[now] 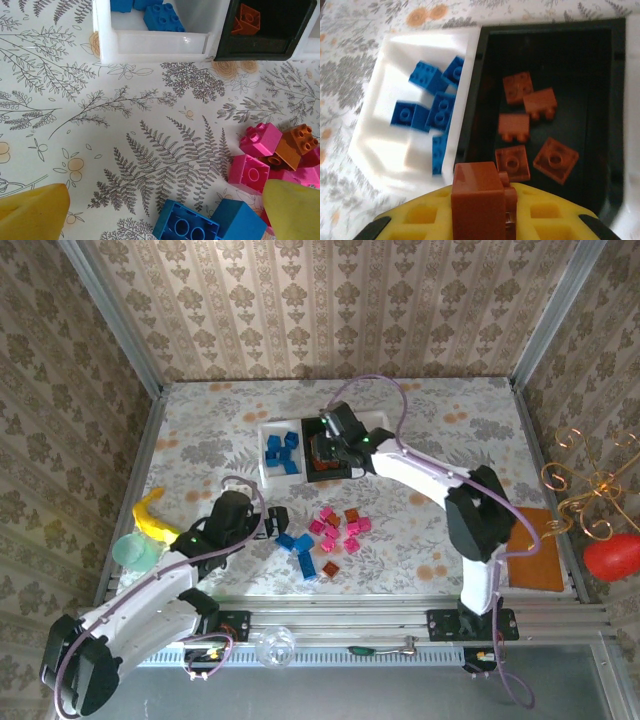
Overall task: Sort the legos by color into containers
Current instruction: Place the lego in the container, then pick up the lego from the bottom-center of the table.
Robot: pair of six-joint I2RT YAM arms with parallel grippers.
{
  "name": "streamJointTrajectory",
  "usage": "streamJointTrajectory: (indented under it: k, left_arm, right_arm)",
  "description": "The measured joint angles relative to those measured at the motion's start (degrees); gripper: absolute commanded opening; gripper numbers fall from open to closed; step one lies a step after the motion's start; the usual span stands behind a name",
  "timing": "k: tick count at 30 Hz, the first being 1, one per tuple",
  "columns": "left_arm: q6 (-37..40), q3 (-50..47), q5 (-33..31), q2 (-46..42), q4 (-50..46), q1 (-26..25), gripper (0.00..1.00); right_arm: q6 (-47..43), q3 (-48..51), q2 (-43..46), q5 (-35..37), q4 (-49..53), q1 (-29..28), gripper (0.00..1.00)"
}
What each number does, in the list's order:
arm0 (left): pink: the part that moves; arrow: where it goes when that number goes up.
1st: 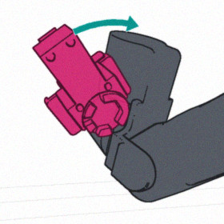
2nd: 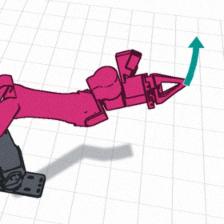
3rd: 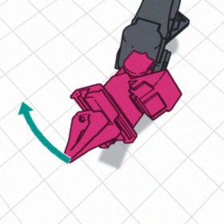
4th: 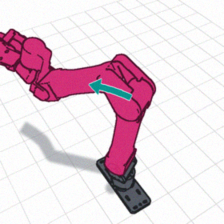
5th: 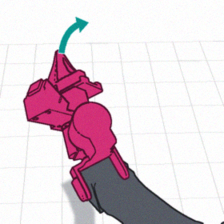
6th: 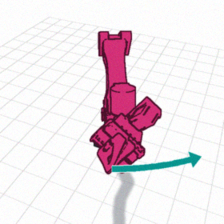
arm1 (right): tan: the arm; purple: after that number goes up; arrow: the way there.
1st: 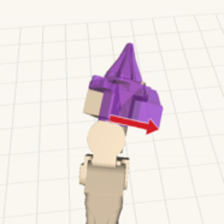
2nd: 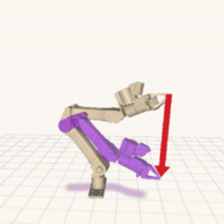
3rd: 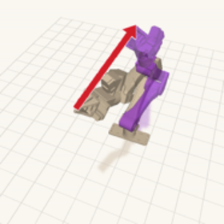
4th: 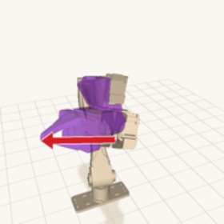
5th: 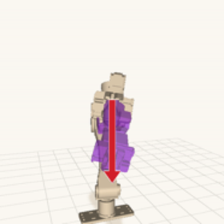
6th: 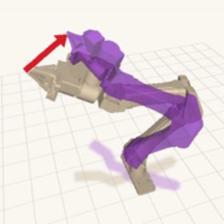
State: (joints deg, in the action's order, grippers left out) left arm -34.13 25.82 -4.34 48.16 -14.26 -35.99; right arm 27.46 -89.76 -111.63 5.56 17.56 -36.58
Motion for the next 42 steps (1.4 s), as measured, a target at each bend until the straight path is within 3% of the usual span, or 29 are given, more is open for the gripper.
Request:
streamJointTrajectory:
  k: [3, 5, 7, 10, 15, 25, 30, 36, 42]
  left_arm:
    - [-0.6, -0.4, 0.0, -0.3, -0.4, 0.0, 1.0]
    - [-0.8, -0.8, 0.0, -0.3, -0.7, 0.0, 1.0]
    - [-0.9, -1.2, 0.0, -0.4, -1.0, 0.0, 1.0]
    - [-0.9, -1.4, 0.0, -1.2, -1.6, 0.0, 1.0]
    - [-0.9, -1.4, 0.0, -1.6, -1.7, 0.0, 1.0]
    - [-0.9, -1.4, 0.0, -1.6, -1.7, 0.1, 1.0]
    - [-0.9, -1.4, 0.3, -0.1, -1.4, 0.9, 1.0]
    - [-0.9, -1.4, 1.7, 3.1, 1.0, 2.8, 1.0]
    - [-0.9, -1.4, 2.9, 5.5, 2.9, 3.1, 1.0]
  right_arm:
    - [-0.1, -6.3, -6.1, 1.1, 1.4, 0.7, 0.31]
    - [-0.2, -9.7, -9.3, 1.6, 2.4, 1.2, 0.4]
    - [-0.3, -12.2, -11.4, 1.7, 3.6, 1.7, 0.55]
    - [-0.3, -13.3, -12.0, 1.8, 4.8, 2.1, 0.62]
    - [-0.3, -10.4, -8.4, 1.7, 4.5, 2.0, 0.66]
    - [-0.3, 17.5, 15.5, 0.5, 0.8, -3.8, 0.68]
    - [1.0, 31.1, 23.2, 0.4, 1.1, -7.2, 0.68]
    - [3.0, 41.1, 25.7, 0.9, 3.6, -12.6, 0.72]
    - [3.1, 42.0, 22.6, 0.9, 3.4, -15.8, 0.68]
